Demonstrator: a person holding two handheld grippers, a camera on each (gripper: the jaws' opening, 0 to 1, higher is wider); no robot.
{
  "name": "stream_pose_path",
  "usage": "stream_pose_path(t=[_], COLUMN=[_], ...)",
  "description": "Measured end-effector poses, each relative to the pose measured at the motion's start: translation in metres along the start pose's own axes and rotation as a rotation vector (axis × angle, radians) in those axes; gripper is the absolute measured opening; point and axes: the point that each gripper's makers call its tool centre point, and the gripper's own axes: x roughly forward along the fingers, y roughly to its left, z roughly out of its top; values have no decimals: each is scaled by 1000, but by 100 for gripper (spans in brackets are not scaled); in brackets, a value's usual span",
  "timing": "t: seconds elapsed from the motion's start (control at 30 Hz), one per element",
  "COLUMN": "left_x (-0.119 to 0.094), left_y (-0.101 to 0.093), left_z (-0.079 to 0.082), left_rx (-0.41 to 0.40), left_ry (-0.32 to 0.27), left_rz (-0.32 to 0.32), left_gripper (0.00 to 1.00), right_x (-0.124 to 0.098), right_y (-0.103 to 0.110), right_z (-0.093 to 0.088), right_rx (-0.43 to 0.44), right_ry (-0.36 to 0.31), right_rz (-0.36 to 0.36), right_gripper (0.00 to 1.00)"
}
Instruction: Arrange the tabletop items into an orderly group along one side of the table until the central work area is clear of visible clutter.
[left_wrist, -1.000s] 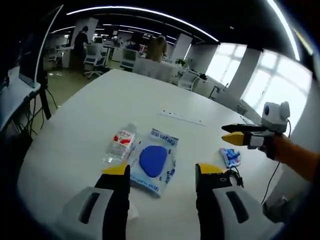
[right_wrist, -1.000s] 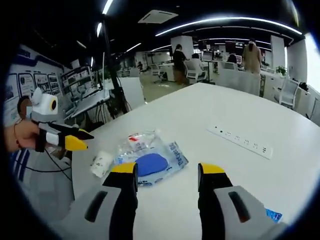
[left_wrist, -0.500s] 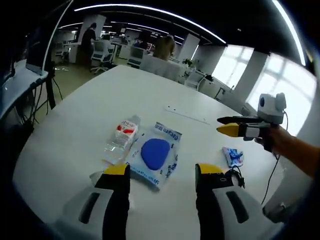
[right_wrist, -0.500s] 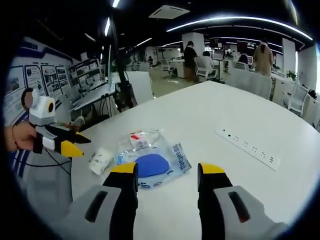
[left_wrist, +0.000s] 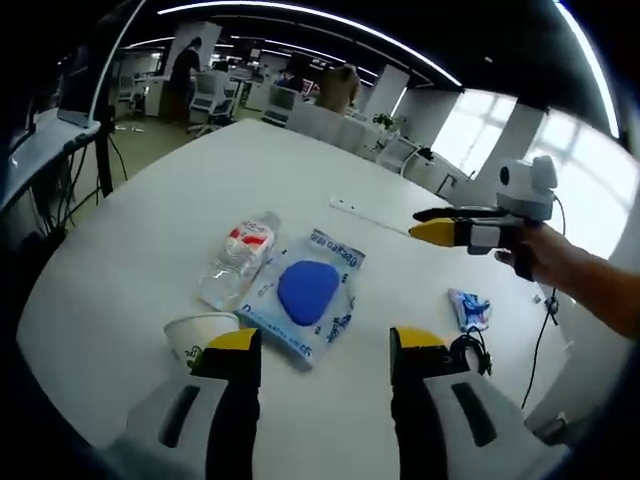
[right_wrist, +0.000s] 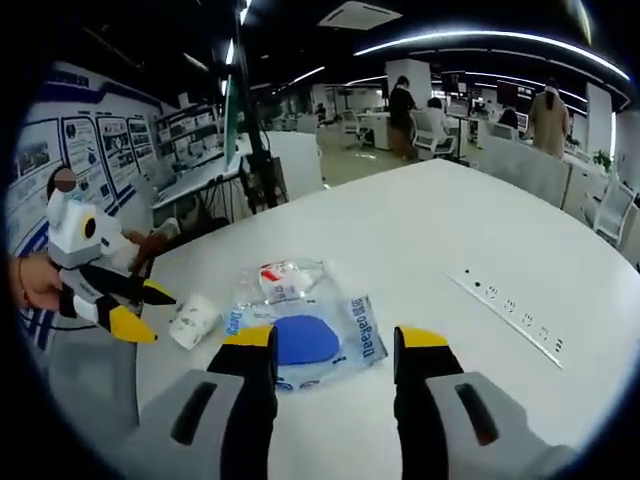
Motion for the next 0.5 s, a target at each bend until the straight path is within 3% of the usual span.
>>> stream_pose_path(t=[0.5], left_x=[27], left_y=[-9], left_z=[-22], left_rx=[-39], left_ry=[31], left_rz=[9], left_gripper=[49], right_x=[35], right_y=[-13], right_z=[-10], right_rx=[-40], right_ry=[71], right_rz=[55], right_gripper=[43])
